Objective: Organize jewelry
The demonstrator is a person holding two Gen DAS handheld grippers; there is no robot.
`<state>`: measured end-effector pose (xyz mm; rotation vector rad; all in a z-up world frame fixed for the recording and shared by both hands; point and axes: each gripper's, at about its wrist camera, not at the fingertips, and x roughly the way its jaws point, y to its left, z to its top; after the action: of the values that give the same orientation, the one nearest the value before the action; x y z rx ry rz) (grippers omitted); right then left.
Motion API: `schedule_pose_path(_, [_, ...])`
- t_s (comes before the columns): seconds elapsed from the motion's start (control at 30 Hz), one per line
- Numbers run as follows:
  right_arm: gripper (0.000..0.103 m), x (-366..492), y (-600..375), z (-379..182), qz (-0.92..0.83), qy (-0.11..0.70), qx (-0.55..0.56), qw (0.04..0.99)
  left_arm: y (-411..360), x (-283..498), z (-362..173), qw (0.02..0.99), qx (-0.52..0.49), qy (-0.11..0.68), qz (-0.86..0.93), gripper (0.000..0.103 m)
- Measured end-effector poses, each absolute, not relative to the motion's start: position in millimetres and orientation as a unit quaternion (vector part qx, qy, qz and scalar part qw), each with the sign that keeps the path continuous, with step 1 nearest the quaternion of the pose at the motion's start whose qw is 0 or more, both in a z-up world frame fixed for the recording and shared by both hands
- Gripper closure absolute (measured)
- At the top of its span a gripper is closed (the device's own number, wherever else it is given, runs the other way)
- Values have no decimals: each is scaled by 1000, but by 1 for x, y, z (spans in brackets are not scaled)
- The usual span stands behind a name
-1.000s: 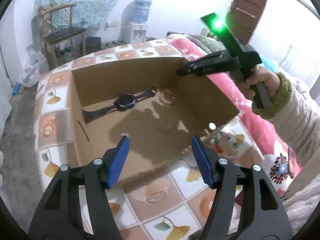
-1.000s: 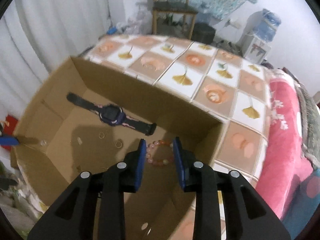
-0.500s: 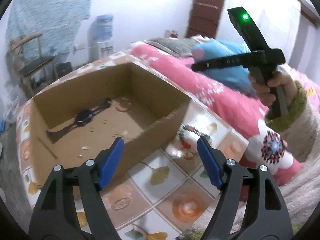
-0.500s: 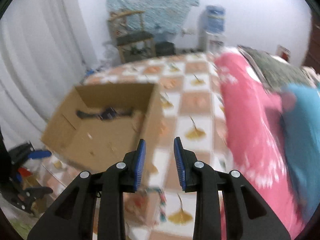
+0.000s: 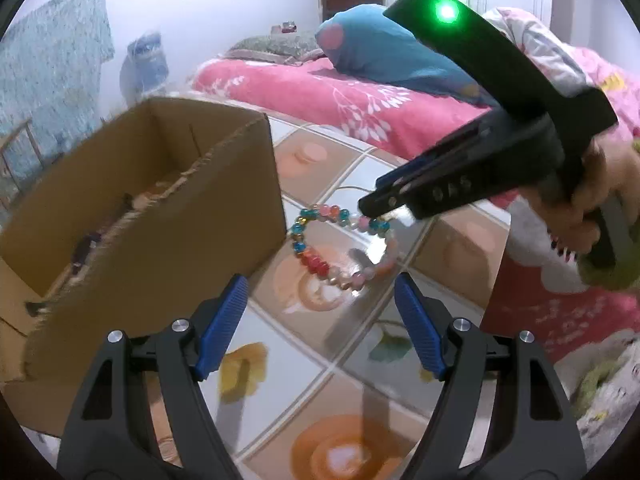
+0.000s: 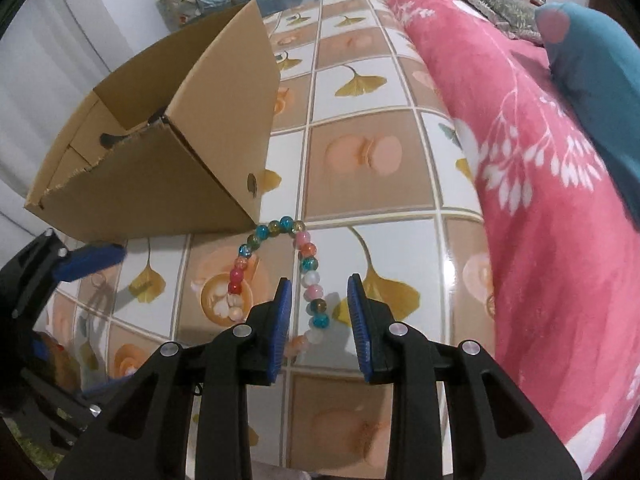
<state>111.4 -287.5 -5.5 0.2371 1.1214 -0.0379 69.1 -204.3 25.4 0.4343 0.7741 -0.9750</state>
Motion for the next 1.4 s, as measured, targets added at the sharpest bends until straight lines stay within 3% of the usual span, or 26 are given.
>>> schedule_pose_path(0.13, [76, 115, -283, -18, -18, 538, 99, 837, -205, 88, 22, 787, 152, 390, -454, 44])
schedule_pose_path(0.3, [93, 111, -279, -22, -27, 541, 81, 837, -209, 96, 15, 776, 130, 410, -461, 57])
schedule_pose_path(0.63, [93, 94, -284, -24, -31, 538, 114, 835, -228, 111, -1, 756, 114, 451, -460, 63])
schedule_pose_path(0.93, [93, 92, -287, -26, -35, 532, 126, 836, -239, 123, -19, 754, 125, 480, -430, 81])
schedule_pose_path(1.0, [93, 92, -287, -26, -36, 530, 127, 838, -238, 123, -20, 757, 127, 479, -427, 91])
schedule_pose_path(1.4, [93, 76, -291, 4, -56, 500, 127, 855, -225, 113, 9, 769, 106, 441, -450, 95])
